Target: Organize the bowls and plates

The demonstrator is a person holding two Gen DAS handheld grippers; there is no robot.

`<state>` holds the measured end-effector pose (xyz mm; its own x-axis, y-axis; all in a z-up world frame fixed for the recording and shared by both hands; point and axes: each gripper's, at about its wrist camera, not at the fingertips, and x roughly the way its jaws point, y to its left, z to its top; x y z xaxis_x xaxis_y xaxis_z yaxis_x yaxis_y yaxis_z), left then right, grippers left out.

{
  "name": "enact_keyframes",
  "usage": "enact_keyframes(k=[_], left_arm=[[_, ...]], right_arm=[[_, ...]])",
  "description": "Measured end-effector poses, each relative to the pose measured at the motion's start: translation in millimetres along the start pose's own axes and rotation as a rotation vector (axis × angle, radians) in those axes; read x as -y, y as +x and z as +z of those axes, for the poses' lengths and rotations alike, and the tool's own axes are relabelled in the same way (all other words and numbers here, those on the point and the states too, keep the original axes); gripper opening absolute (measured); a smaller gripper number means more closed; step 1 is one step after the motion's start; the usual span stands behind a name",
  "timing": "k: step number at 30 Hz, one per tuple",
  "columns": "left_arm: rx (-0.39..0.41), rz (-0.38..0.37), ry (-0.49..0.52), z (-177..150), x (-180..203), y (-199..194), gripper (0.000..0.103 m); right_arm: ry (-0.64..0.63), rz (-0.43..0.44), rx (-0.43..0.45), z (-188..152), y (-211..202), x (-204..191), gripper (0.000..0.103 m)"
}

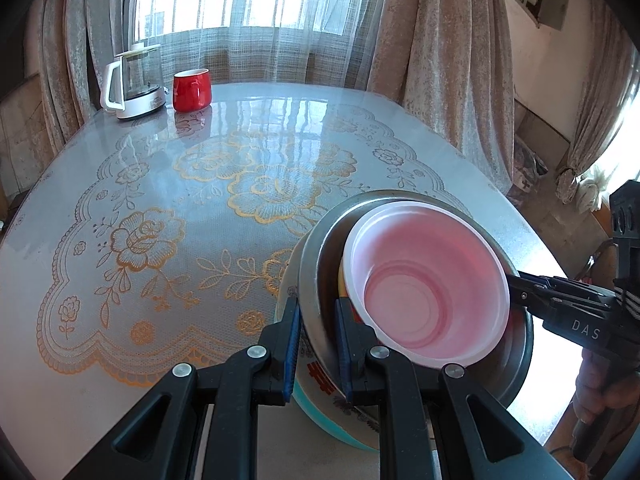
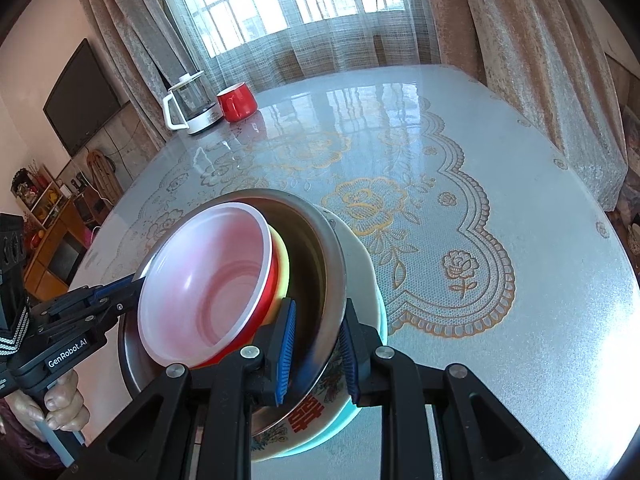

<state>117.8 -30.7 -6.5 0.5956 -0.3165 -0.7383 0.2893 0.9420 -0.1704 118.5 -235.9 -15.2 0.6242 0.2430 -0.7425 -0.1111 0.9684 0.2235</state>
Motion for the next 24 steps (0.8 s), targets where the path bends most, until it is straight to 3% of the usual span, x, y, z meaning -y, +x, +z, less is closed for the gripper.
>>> enact_keyframes(k=[24], left_arm=[[-0.003,-0.014,-0.007,-3.9,0.2,-2.4,0.018]], right_arm=[[0.055,0.000,0.010,-2.0,-3.2,5.2,0.022]])
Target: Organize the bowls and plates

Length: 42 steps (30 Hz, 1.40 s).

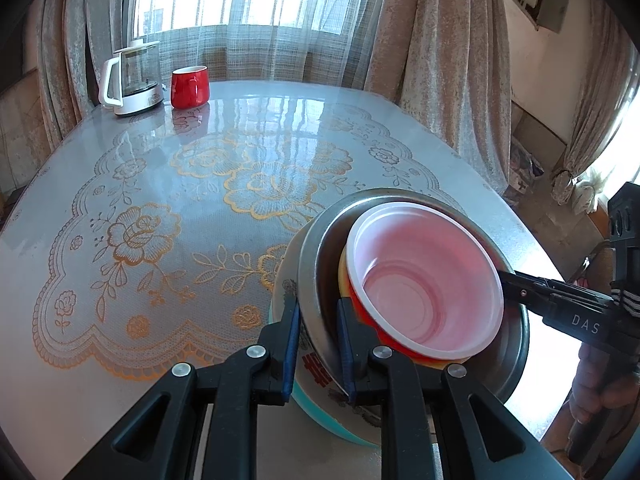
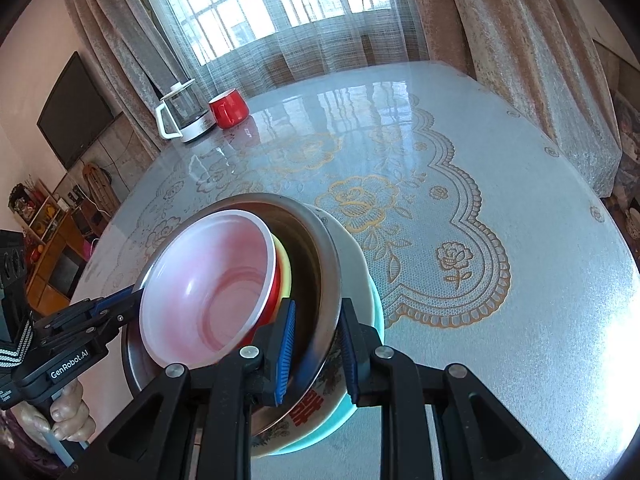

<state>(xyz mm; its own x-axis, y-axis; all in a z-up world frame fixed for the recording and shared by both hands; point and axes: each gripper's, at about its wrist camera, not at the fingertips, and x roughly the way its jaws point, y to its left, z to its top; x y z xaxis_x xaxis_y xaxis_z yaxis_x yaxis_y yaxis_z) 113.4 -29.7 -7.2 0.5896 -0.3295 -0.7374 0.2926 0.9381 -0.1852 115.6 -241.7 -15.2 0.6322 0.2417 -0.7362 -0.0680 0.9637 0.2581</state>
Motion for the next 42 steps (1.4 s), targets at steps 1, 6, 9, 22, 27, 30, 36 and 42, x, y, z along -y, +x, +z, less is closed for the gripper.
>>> enact_keyframes(k=[1,6,9,22,27,30,36,42], left_arm=[[0.000,0.001,0.000,-0.5,0.2,-0.2,0.018],[0.001,0.003,-0.003,-1.9,0.4,-0.9,0.019],[0.002,0.008,-0.001,-1.9,1.0,-1.6,0.019],[-0.001,0.010,-0.009,-7.2,1.5,-5.3,0.021],[0.003,0.022,-0.002,-6.6,3.9,-5.1,0.021],[0.001,0.020,-0.004,-6.4,3.4,-5.2,0.021],[0.001,0.023,-0.006,-6.9,3.7,-5.5,0.021],[0.002,0.025,-0.007,-8.8,3.9,-7.3,0.022]], right_arm=[[0.005,0.004,0.001,-0.2,-0.5,0.8,0.022],[0.016,0.007,0.001,-3.6,-2.9,2.4,0.025],[0.027,0.011,0.001,-5.6,-4.2,3.5,0.025],[-0.022,0.002,0.014,-8.9,-5.7,-5.0,0.018],[-0.023,-0.009,0.013,-8.8,-3.7,-4.8,0.018],[-0.019,-0.006,0.012,-8.9,-4.5,-5.1,0.018],[0.002,0.007,0.008,-8.7,-4.7,-1.9,0.019],[0.007,0.004,0.013,-9.9,-6.3,-1.7,0.020]])
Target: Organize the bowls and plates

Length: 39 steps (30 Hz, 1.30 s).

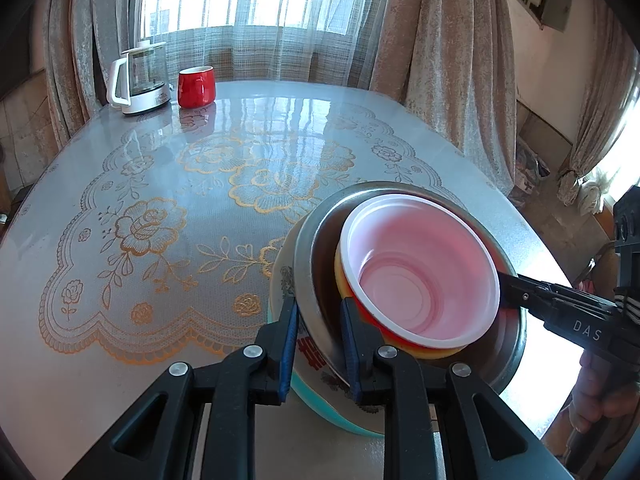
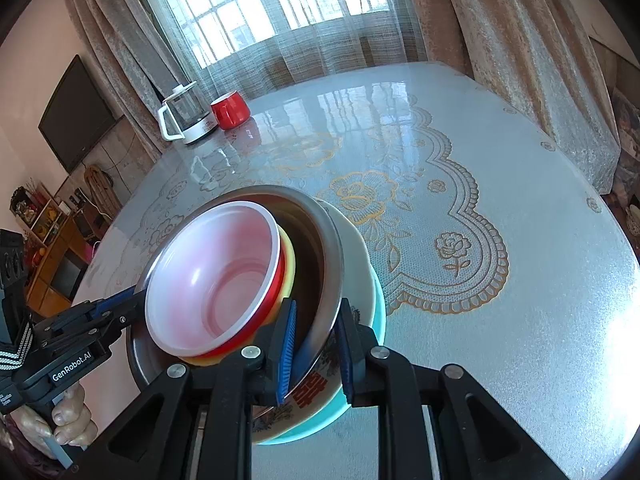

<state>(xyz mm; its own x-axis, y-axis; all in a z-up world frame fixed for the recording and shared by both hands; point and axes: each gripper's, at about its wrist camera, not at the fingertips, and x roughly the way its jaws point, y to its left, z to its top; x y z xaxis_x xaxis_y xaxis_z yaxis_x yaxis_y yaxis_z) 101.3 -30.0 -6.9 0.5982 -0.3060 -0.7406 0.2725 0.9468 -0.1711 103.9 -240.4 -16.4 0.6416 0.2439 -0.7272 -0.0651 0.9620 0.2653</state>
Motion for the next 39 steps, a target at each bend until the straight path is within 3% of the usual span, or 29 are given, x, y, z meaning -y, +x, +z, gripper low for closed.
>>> enact_keyframes(k=[4,21,31,39], left_arm=[[0.001,0.000,-0.002,-1.4,-0.5,-1.4,0.024],[0.056,0.044,0.002,-9.9,0.4,-22.8,0.027],[0.095,0.127,-0.003,-15.7,-7.0,-33.4,0.027],[0.164,0.192,0.012,-18.8,-6.1,-47.9,0.029]], right_arm=[[0.013,-0.005,0.001,-0.4,-1.1,1.4,0.026],[0.070,-0.011,0.075,-6.8,-21.2,4.0,0.034],[0.101,-0.058,0.123,-13.2,-33.3,2.7,0.037],[0.091,-0.148,0.182,-20.4,-44.9,-9.6,0.037]])
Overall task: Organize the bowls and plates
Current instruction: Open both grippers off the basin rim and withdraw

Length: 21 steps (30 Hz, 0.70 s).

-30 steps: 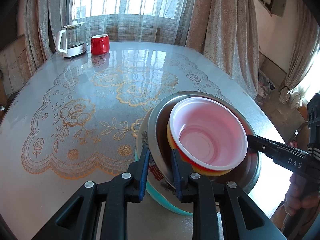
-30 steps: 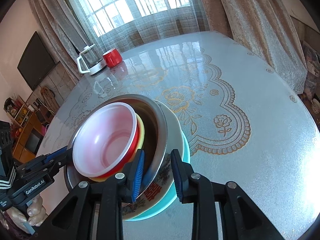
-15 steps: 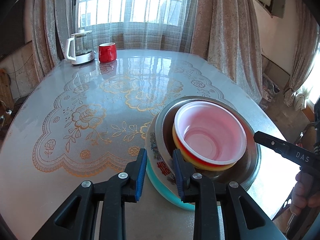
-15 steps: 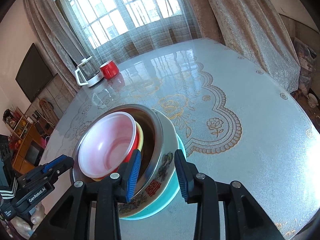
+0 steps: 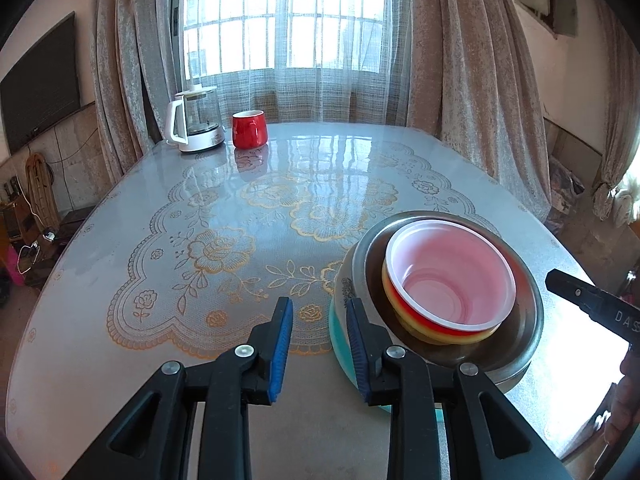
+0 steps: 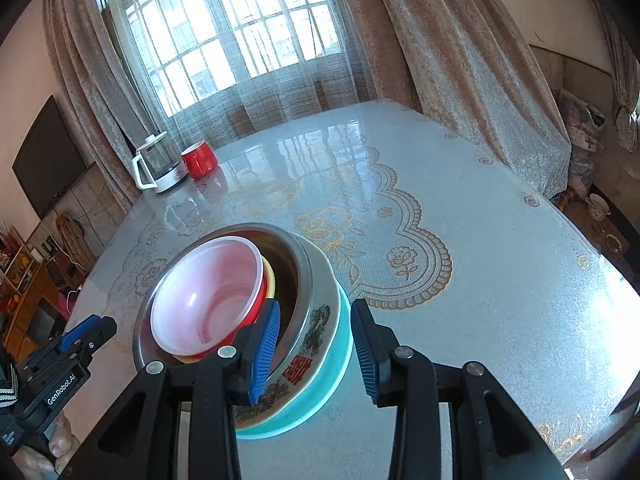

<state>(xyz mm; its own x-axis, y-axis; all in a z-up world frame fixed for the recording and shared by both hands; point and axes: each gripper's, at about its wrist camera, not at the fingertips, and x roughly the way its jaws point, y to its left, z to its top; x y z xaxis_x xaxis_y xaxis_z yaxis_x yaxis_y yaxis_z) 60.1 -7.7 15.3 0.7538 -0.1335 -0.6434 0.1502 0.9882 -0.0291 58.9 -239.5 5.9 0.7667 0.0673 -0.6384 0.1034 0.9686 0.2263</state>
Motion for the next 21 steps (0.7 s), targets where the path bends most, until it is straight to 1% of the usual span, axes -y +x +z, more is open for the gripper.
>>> enact_keyframes(k=[2,4,6,10,21], left_arm=[[0.022,0.010,0.005,0.7,2.6,-4.8,0.031],[0.041,0.010,0.013,0.7,5.5,-8.8,0.036],[0.050,0.005,0.026,1.0,9.6,-10.9,0.038],[0.063,-0.005,0.049,0.6,18.1,-13.4,0.038],[0.095,-0.017,0.063,1.4,25.5,-18.2,0.041]], right_arm=[[-0.013,-0.029,0.017,-3.5,-3.4,-4.7,0.037],[-0.030,-0.052,0.032,-6.7,-6.3,-10.7,0.038],[-0.043,-0.068,0.045,-9.3,-8.8,-16.3,0.038],[-0.075,-0.095,0.062,-14.4,-12.9,-25.2,0.038],[-0.100,-0.111,0.087,-15.8,-19.3,-35.8,0.038]])
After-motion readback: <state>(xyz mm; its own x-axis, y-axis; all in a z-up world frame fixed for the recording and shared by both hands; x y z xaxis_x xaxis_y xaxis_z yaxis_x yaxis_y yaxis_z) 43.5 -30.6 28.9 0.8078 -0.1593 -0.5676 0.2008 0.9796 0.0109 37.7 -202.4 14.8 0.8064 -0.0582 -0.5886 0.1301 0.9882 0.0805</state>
